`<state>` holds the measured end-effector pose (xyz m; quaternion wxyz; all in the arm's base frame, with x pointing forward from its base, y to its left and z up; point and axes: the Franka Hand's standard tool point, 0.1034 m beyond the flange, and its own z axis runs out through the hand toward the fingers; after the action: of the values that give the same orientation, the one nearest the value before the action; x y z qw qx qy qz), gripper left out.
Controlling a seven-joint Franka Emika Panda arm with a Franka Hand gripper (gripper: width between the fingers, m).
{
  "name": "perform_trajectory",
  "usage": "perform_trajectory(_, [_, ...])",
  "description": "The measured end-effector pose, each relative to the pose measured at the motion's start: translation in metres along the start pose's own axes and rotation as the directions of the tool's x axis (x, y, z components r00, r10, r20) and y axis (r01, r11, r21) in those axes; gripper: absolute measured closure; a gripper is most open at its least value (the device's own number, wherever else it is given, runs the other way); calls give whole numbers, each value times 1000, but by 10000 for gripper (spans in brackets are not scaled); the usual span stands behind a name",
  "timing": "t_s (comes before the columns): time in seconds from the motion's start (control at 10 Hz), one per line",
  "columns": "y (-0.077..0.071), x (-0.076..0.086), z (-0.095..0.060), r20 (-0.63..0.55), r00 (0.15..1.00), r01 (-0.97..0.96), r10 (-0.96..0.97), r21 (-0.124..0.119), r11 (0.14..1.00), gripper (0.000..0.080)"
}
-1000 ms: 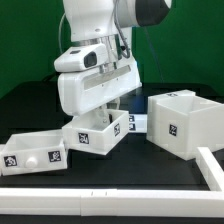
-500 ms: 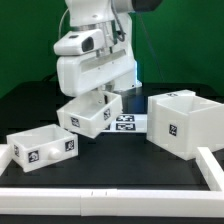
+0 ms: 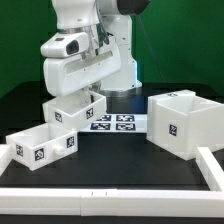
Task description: Assemble drawer
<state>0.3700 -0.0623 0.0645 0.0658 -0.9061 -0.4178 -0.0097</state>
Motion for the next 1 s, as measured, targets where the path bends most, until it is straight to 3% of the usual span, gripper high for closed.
perform_trajectory(0.1, [0, 1, 0, 1, 1000, 2, -2, -14, 1000, 753])
perform_trajectory(0.4, [-1, 1, 3, 0, 1000, 0, 0, -11, 1000, 756])
perform_trajectory(0.5, [-3, 1, 6, 2, 999, -34, 34, -6, 999, 762])
perform_trajectory(0.6, [-12, -3, 16, 10, 998, -66, 66, 16, 998, 762])
perform_trajectory(0.8, [-25, -18, 30, 18, 997, -78, 77, 23, 997, 763])
perform_trajectory(1.0, [-26, -16, 42, 17, 997, -81, 80, 45, 996, 765])
